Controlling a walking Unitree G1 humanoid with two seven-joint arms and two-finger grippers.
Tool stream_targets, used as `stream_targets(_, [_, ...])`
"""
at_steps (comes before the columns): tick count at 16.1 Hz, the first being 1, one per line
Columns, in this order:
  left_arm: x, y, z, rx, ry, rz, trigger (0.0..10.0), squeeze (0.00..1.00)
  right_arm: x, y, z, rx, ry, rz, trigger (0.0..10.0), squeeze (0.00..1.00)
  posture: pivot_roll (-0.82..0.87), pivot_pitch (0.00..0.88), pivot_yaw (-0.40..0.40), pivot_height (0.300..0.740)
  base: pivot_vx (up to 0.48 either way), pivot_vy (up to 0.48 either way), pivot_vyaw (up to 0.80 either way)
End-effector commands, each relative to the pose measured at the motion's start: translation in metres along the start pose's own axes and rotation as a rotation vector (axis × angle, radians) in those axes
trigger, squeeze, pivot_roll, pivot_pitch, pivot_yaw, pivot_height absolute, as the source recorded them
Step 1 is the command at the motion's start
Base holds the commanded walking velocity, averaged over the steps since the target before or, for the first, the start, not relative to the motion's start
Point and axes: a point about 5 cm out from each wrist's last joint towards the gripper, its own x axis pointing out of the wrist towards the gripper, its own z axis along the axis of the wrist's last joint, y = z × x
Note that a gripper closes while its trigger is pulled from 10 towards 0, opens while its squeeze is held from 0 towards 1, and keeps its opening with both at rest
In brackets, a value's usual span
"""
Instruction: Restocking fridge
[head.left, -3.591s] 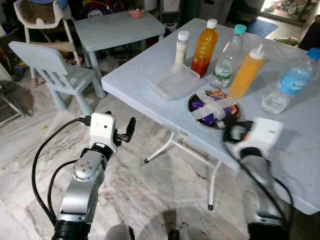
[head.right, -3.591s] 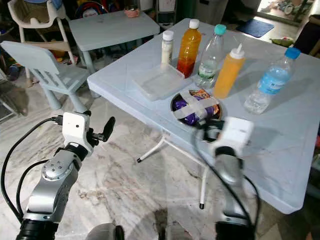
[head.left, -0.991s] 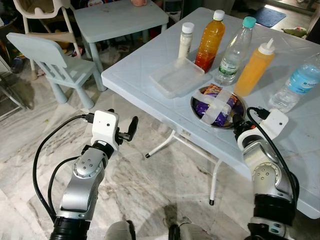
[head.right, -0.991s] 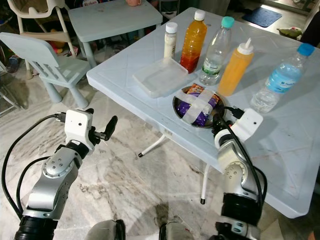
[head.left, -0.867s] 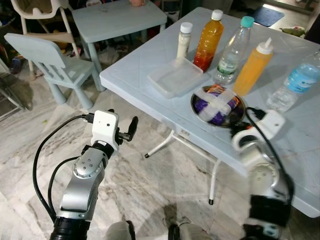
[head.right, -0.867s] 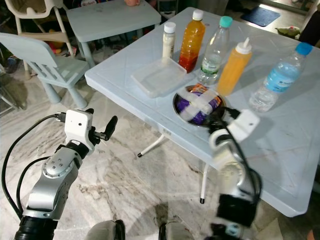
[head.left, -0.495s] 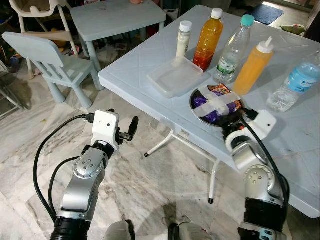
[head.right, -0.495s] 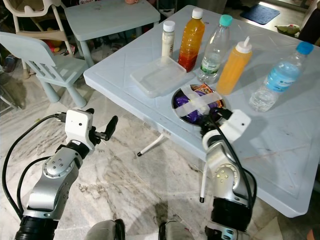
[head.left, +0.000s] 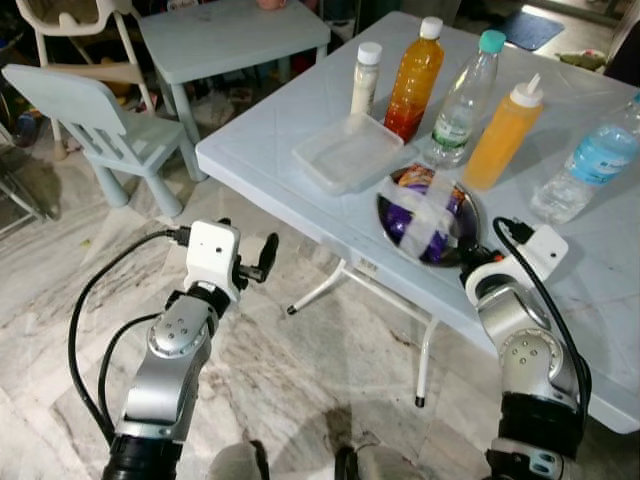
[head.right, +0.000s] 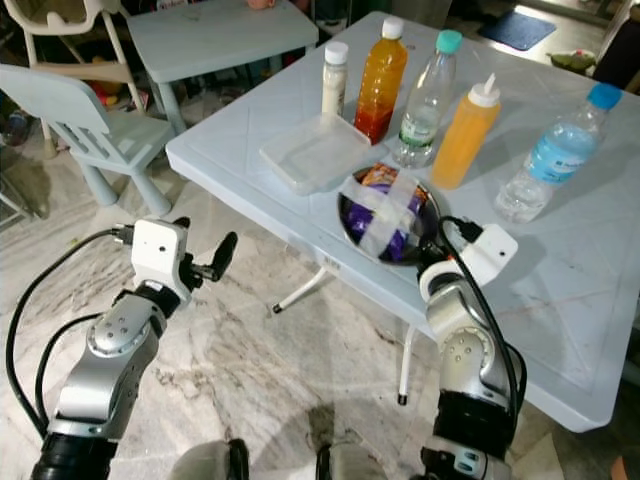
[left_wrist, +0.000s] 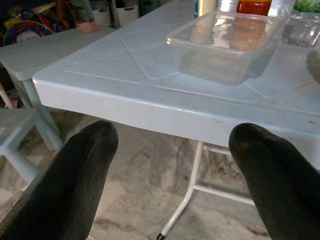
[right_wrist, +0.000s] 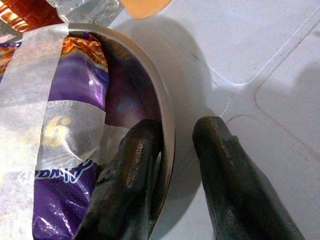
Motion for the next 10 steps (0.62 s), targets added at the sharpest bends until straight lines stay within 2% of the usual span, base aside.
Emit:
stream_targets(1, [-0.001,-0.001,0.001,0.005,0.001,-0.003,10.0,0.0,0.002,-0.011,-0.011,0.005,0.057,-0.05,0.0,0.0,-0.02,0.124,-0.003,0.74,0.0,0.0,0.0])
stream_targets(2, [-0.001,-0.001,0.001,0.006,0.0,-0.004,10.0,0.0,0.002,-0.011,-0.012,0.012,0.061,-0.05,0.8,0.0,-0.02,0.124,-0.003,0.74,0.0,0.0,0.0])
stream_targets(3, [-0.001,-0.001,0.001,0.007,0.0,-0.004,10.0,0.0,0.002,-0.006,-0.01,0.016,0.059,-0.035,1.1,0.0,-0.02,0.123,-0.002,0.74,0.0,0.0,0.0])
stream_targets(4, [-0.001,-0.001,0.001,0.008,0.0,-0.004,10.0,0.0,0.001,-0.004,-0.009,0.018,0.054,-0.026,2.4,0.0,-0.02,0.123,-0.001,0.74,0.0,0.0,0.0])
stream_targets(5, [-0.001,-0.001,0.001,0.008,0.0,-0.005,10.0,0.0,0.001,-0.002,-0.008,0.022,0.051,-0.021,1.0,0.0,-0.03,0.124,-0.003,0.74,0.0,0.0,0.0])
stream_targets(6, [0.0,-0.001,0.001,0.008,-0.001,-0.006,10.0,0.0,0.0,0.002,-0.007,0.034,0.05,-0.015,0.0,0.0,-0.03,0.123,-0.003,0.74,0.0,0.0,0.0])
stream_targets(9, [0.001,-0.002,0.002,0.007,-0.003,-0.006,10.0,0.0,-0.003,0.007,-0.008,0.042,0.053,-0.001,0.0,0.0,-0.03,0.122,-0.007,0.74,0.0,0.0,0.0])
stream_targets(10, [0.001,-0.003,0.002,0.006,-0.005,-0.004,10.0,0.0,-0.004,0.01,-0.009,0.048,0.058,0.004,0.5,0.0,-0.03,0.123,-0.008,0.74,0.0,0.0,0.0])
